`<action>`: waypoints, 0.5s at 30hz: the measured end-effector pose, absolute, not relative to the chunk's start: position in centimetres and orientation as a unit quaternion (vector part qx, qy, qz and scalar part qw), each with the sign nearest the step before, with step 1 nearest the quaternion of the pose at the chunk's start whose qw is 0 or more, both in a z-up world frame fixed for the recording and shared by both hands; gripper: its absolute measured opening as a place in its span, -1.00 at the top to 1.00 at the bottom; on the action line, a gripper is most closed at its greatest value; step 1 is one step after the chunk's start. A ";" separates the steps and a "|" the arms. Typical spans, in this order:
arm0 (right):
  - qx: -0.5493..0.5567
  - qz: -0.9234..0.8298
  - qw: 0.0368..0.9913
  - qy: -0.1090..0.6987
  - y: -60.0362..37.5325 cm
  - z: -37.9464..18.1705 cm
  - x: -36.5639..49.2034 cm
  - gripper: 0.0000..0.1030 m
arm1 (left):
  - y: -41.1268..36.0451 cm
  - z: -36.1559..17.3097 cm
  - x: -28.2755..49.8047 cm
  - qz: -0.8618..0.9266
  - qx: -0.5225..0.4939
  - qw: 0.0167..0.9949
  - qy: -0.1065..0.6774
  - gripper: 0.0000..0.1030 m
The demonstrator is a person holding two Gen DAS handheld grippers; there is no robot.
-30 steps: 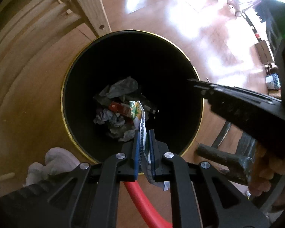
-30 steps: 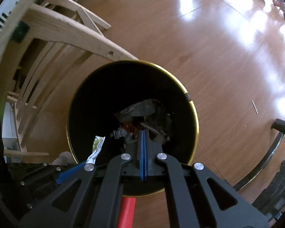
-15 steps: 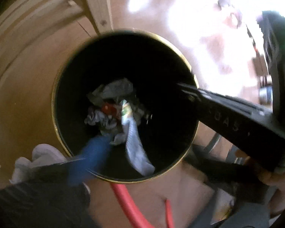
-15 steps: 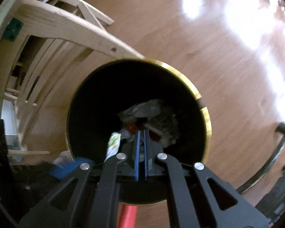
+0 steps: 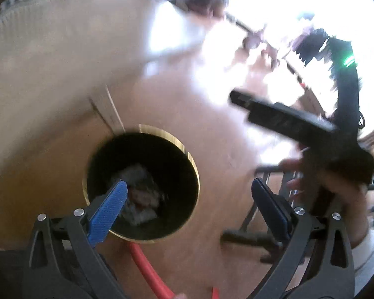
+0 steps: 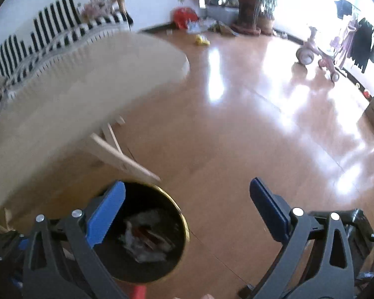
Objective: Collect trash
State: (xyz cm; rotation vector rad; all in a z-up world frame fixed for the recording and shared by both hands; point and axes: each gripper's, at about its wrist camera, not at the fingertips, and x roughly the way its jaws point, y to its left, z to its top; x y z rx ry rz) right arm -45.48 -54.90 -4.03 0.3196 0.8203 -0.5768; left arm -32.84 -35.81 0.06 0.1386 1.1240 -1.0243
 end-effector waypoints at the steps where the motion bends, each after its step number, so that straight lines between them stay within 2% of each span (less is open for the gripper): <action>1: 0.148 -0.269 0.870 0.387 -54.5 -3.5 -44.7 -0.88 | -34.8 2.2 -32.2 -0.458 0.056 0.743 0.485 -0.88; 7: 0.137 -0.196 0.896 0.373 -49.5 -0.3 -36.0 -0.88 | -25.9 9.0 -25.0 -0.341 0.038 0.846 0.408 -0.88; 15: 0.094 -0.074 0.926 0.359 -37.0 3.2 -23.2 -0.88 | -11.5 10.1 -12.7 -0.120 0.011 0.913 0.390 -0.88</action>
